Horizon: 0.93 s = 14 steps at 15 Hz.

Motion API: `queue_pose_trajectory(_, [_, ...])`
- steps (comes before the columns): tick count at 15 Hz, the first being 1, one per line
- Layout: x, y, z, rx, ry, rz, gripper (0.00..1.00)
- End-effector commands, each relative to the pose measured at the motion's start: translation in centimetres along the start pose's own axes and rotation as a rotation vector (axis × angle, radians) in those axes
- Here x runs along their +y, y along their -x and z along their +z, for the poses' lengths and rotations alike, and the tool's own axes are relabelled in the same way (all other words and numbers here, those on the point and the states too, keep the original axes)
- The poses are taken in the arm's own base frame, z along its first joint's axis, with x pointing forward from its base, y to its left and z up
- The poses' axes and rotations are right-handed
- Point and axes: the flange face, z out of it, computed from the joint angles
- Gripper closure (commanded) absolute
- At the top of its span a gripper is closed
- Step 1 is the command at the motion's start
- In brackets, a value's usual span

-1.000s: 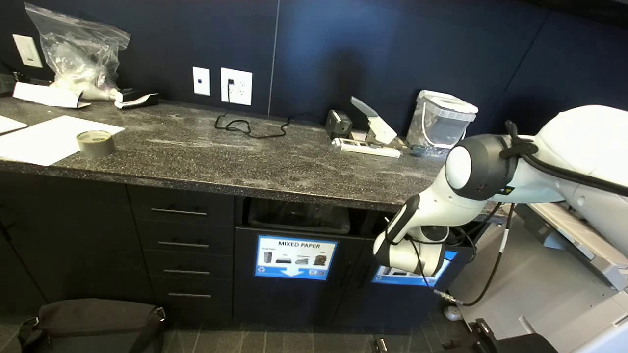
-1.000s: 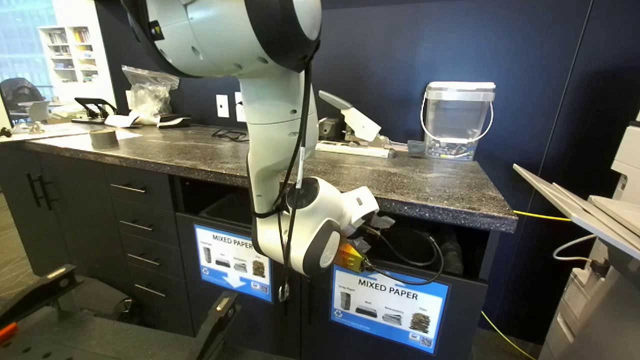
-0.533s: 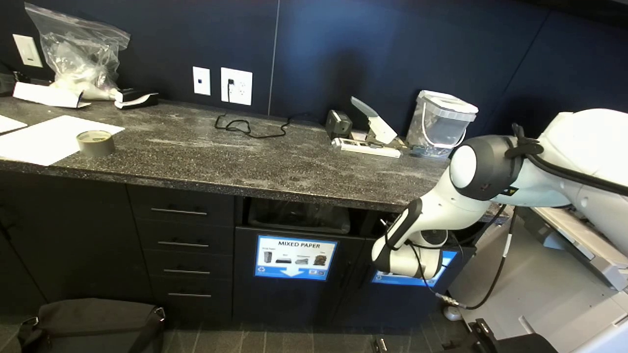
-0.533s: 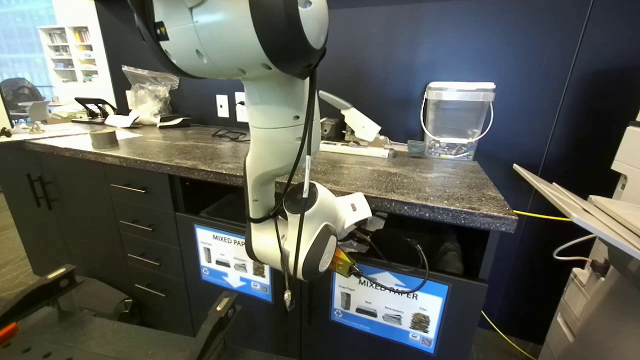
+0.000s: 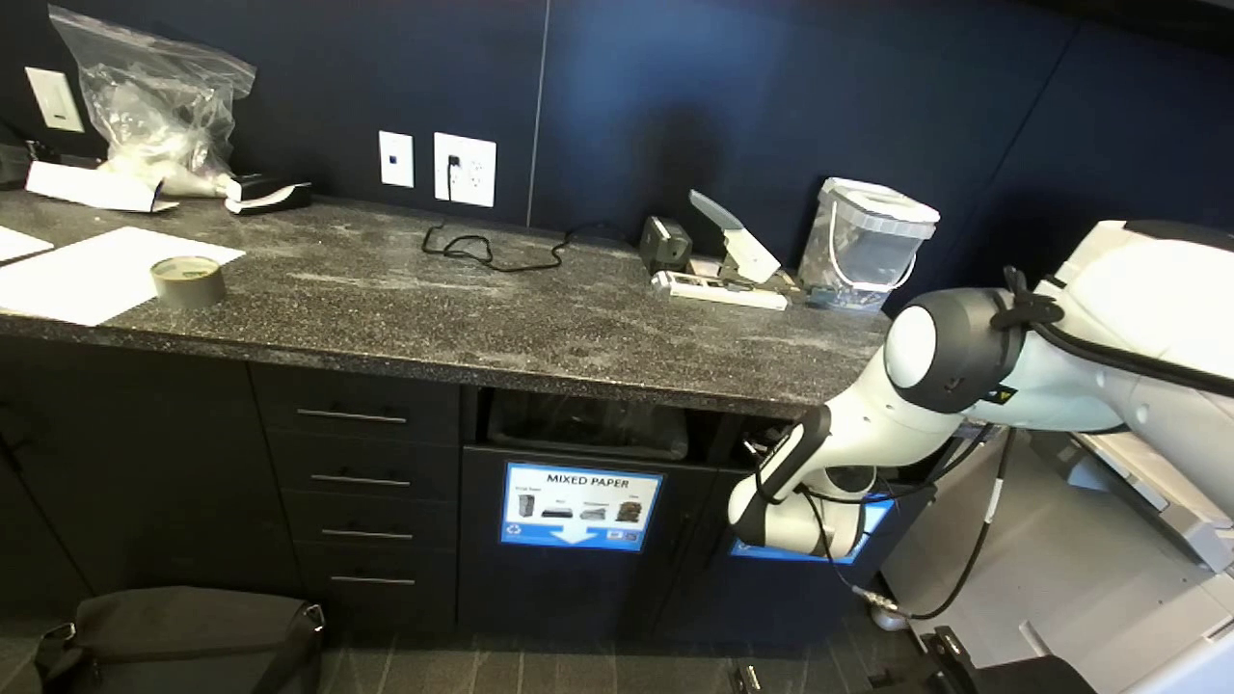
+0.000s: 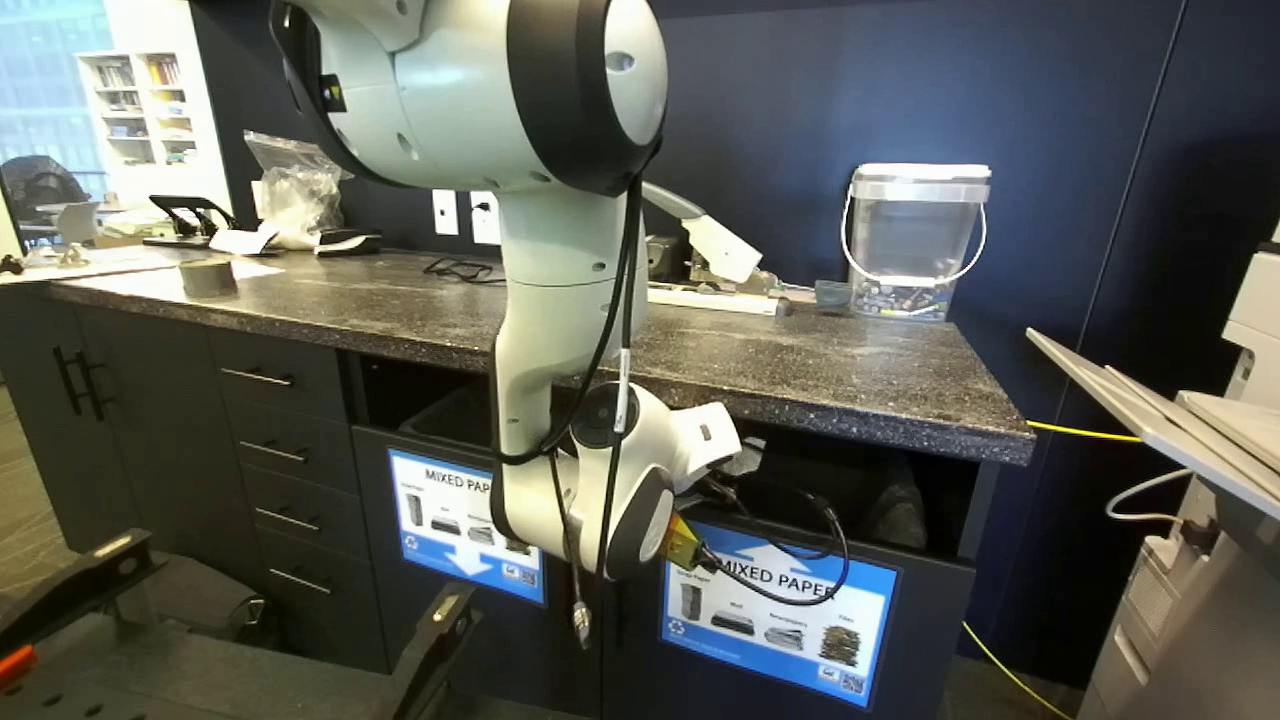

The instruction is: Remove all the paper trash from the base top and put them in the mixed paper bin on the left

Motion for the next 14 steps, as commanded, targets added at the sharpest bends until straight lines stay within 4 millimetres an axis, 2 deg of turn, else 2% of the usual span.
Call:
queue_pose_trajectory(1, [-1.1,-2.4,1.2,0.006,0.043,0.012,0.96])
queue_pose_trajectory(3, [-1.3,-3.1,1.1,0.03,0.08,0.047,0.98])
queue_pose_trajectory(4, [-1.5,-3.3,1.1,0.038,0.094,0.06,0.94])
queue_pose_trajectory(8, [-2.1,-4.5,0.6,0.091,0.151,0.122,0.93])
queue_pose_trajectory(14, [-2.2,-4.4,0.9,0.09,0.084,0.216,0.93])
